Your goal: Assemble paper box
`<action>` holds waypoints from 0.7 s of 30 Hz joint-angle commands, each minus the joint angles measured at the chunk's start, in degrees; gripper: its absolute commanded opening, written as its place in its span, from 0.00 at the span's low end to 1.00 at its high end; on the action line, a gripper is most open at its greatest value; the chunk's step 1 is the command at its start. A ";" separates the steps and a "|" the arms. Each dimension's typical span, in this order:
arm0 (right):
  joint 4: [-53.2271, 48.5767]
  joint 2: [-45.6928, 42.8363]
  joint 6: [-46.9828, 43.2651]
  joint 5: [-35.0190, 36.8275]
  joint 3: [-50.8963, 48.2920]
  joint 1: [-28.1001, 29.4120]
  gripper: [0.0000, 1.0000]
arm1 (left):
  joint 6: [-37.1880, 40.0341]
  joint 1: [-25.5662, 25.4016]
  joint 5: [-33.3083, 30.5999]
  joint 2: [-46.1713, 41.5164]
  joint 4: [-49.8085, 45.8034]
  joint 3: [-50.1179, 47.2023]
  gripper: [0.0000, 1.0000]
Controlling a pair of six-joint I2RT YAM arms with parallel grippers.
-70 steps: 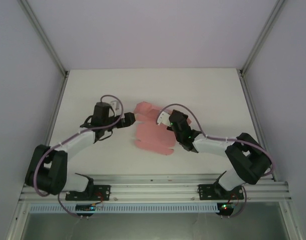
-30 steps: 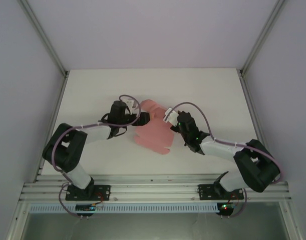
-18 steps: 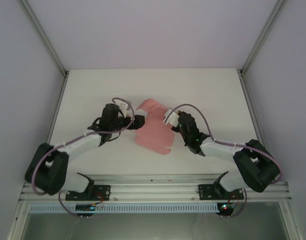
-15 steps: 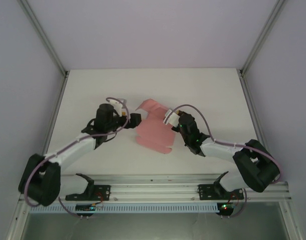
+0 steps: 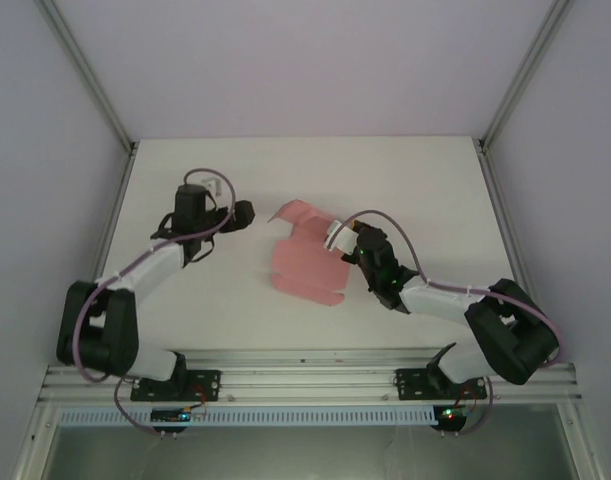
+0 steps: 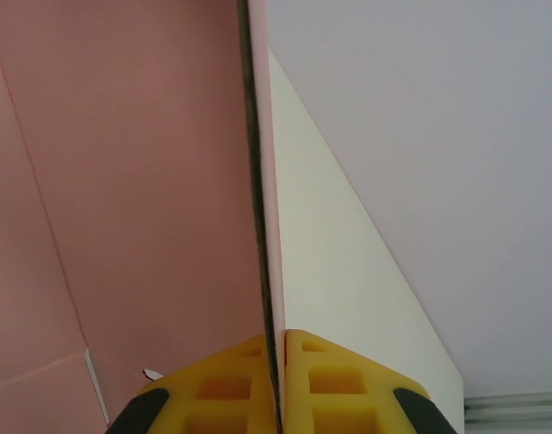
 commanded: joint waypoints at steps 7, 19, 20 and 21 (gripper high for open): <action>0.65 1.83 -0.12 -2.11 1.03 1.02 0.01 | 5.00 -2.30 20.52 12.60 4.74 8.93 1.00; 1.67 5.74 -0.28 1.05 4.01 1.08 0.00 | 10.05 -9.09 22.19 13.02 5.08 5.83 0.99; 1.67 6.03 -0.35 1.31 4.16 1.30 0.00 | 9.75 -9.60 21.21 13.40 5.45 5.51 0.99; 1.73 6.23 -0.46 1.39 4.35 1.49 0.00 | 9.81 -10.12 20.48 13.78 5.59 5.44 1.00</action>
